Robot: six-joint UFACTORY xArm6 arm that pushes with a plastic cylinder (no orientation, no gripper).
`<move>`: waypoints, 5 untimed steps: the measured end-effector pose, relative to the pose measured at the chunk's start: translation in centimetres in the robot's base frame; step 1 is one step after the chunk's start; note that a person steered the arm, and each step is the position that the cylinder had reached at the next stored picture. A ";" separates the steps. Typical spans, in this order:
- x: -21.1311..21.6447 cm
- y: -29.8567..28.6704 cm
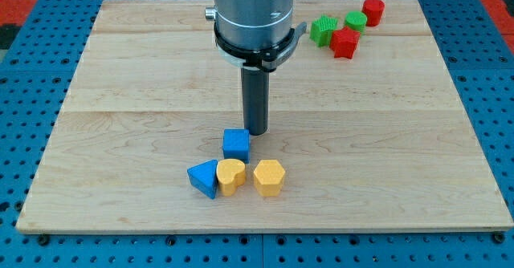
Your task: Place the red circle towards the top left corner
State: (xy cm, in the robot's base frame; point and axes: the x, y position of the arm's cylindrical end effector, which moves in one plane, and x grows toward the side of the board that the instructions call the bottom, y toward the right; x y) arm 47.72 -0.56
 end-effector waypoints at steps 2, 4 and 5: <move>0.5 0.4; -10.9 18.3; -18.6 30.3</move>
State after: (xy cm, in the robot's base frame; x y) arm 29.12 29.70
